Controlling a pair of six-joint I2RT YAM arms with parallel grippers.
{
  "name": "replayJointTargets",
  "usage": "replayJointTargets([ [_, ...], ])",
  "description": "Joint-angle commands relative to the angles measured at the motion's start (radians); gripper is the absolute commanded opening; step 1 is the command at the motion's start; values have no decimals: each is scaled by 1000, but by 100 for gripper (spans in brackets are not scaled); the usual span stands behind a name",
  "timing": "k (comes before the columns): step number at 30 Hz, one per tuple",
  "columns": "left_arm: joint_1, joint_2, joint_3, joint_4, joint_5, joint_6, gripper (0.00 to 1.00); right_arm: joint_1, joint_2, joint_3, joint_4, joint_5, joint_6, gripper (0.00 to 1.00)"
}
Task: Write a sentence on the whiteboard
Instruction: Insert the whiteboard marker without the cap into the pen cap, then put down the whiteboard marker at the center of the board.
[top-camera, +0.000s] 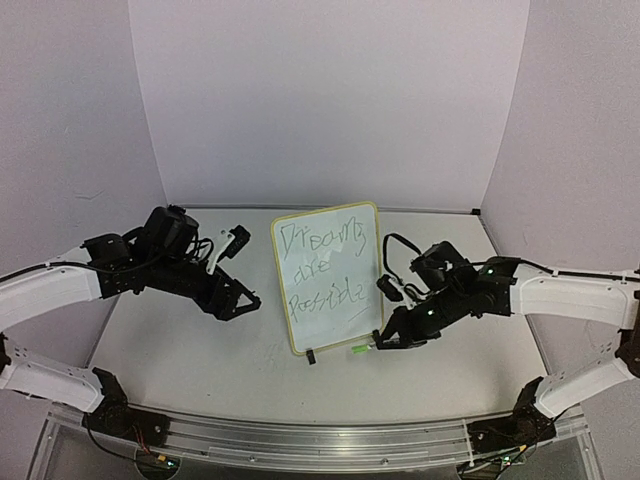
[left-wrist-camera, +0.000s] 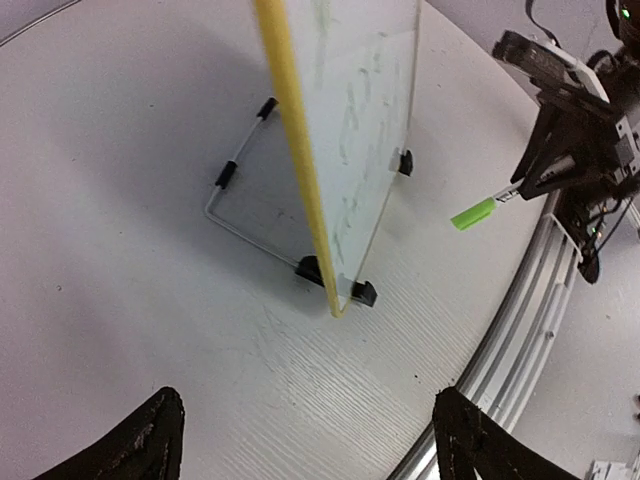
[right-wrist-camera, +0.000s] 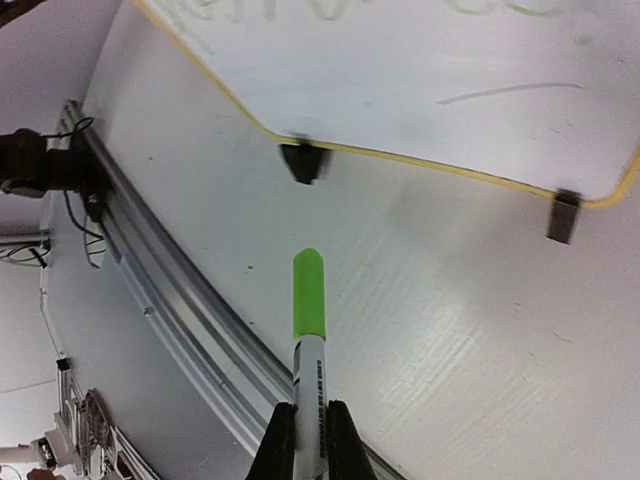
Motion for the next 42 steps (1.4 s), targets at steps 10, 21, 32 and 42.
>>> replayJointTargets([
  [10,361,25,-133,238,-203,-235,97,-213,3,-27,-188,523,84,0],
  [21,546,148,-142,416,-295,-195,99,-344,204,-7,291,642,-1,1],
  [32,621,295,-66,496,-309,-100,99,-421,388,59,417,609,-96,42],
  [42,770,349,-66,653,-300,-92,99,-576,318,40,418,574,-156,97],
])
